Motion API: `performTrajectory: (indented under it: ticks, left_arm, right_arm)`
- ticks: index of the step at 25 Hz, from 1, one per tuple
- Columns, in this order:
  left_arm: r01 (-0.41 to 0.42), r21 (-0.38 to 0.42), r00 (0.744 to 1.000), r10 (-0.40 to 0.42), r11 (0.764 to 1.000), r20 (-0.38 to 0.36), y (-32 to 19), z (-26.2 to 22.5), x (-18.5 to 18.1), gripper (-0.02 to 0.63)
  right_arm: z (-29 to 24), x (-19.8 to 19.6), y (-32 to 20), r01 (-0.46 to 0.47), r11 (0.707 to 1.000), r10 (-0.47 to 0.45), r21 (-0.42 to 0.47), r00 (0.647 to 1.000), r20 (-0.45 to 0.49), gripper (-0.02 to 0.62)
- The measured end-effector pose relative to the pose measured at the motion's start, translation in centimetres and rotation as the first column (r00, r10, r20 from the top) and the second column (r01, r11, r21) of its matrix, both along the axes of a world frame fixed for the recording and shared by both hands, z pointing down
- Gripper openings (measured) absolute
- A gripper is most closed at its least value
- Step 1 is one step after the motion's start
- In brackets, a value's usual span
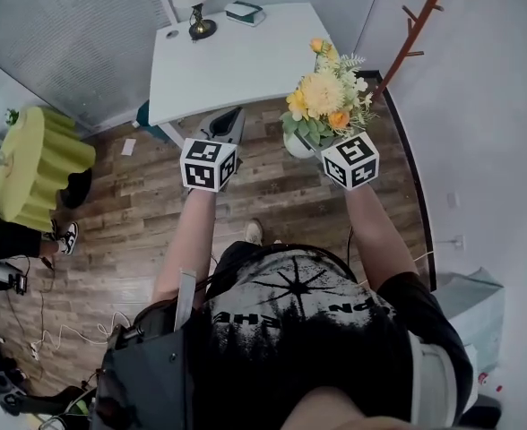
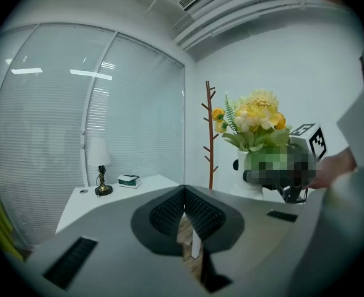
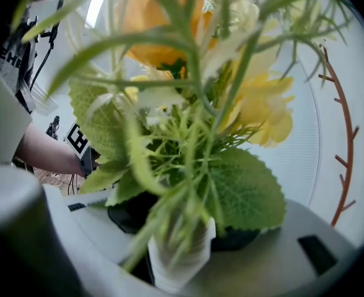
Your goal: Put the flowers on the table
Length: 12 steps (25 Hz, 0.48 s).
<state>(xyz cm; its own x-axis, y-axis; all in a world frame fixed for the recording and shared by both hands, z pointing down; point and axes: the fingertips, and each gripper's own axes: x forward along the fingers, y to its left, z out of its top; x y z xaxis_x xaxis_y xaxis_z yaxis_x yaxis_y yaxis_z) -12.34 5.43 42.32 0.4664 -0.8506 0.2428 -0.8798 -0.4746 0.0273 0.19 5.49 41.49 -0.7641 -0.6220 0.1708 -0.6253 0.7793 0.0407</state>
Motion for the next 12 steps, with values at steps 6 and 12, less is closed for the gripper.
performTrajectory:
  ticks: [6,12]
  left_arm:
    - [-0.030,0.010,0.999,0.030,0.999,0.019,-1.9,0.2,-1.5,0.011]
    - [-0.064,0.002,0.998,0.064,0.998,0.020,-5.7,1.0,-5.5,0.011]
  right_arm:
    - [-0.2,-1.4,-2.1,-0.035,0.999,0.035,0.020,0.999,0.012,0.245]
    - [0.4,-4.9,-6.2,-0.084,0.996,0.084,0.010,0.996,-0.009,0.245]
